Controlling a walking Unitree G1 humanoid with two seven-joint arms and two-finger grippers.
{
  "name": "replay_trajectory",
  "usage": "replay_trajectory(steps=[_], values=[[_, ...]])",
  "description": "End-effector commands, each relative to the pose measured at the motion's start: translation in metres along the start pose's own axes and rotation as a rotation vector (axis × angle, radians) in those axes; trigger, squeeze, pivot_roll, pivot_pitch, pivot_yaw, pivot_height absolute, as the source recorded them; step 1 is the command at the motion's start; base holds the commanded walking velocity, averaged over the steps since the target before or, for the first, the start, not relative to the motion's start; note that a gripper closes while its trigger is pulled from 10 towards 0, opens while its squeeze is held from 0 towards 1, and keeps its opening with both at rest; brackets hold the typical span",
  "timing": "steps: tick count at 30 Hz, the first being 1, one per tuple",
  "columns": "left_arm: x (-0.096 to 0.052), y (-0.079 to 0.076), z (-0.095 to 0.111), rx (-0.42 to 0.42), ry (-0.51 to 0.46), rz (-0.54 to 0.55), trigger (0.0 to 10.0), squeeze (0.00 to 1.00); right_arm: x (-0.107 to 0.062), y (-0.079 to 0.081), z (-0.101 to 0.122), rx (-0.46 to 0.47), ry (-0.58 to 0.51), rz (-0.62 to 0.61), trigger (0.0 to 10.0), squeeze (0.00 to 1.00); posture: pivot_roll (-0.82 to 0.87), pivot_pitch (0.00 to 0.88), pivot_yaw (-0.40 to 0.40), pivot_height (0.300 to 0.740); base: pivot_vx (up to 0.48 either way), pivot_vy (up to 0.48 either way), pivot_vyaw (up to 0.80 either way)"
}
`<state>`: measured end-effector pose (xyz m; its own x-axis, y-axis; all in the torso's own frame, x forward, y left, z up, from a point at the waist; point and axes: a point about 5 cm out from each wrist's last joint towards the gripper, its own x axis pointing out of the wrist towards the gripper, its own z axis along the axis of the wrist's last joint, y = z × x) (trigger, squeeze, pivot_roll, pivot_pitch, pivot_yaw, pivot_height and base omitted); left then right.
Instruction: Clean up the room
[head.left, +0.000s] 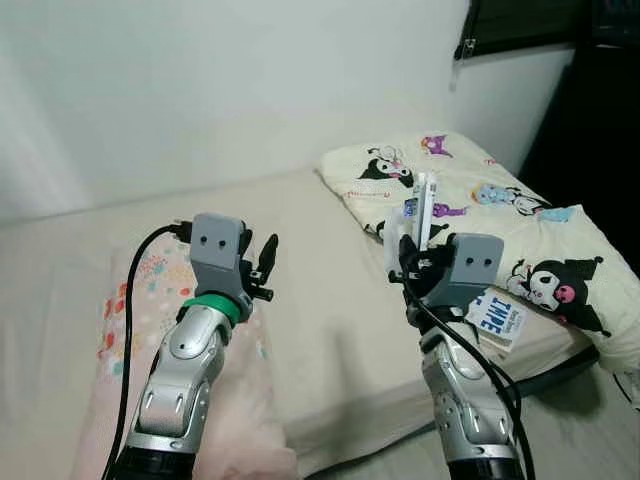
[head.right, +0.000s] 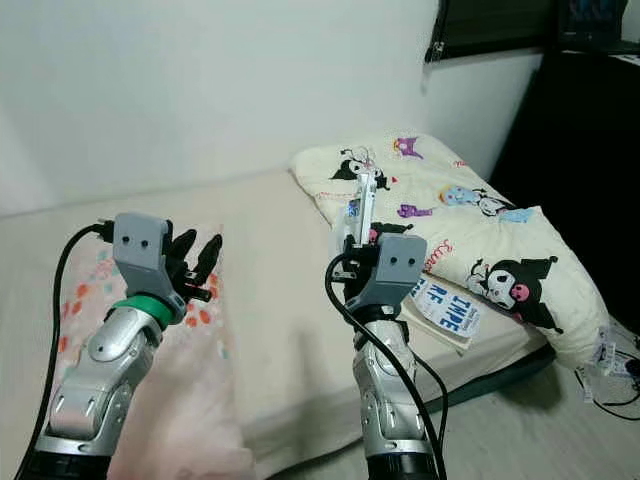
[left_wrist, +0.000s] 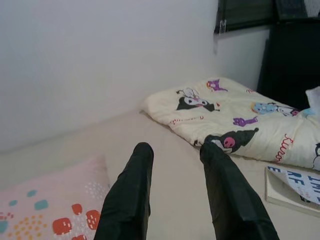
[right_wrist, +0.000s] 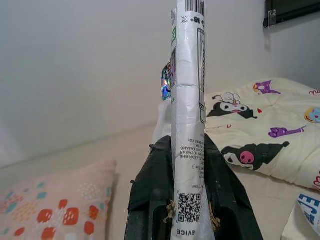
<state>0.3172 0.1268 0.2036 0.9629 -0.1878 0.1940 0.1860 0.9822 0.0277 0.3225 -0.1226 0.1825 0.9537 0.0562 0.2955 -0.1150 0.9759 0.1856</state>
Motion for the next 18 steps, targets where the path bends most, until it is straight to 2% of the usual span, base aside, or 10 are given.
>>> replay_trajectory(steps=[1,18], values=[[-0.0024,0.0025,-0.0033,0.015,0.021,0.007,10.0,0.0,-0.0026,0.0016,-0.0051,0.01,0.017,0.002,10.0,0.0,-0.05,0.012,0.091,0.738,-0.292,0.0,0.0],[-0.004,0.002,-0.0033,0.015,0.028,0.003,10.0,0.0,-0.0039,0.0015,-0.0068,-0.004,0.026,-0.001,10.0,0.0,-0.05,0.023,0.094,0.738,-0.293,0.0,0.0]])
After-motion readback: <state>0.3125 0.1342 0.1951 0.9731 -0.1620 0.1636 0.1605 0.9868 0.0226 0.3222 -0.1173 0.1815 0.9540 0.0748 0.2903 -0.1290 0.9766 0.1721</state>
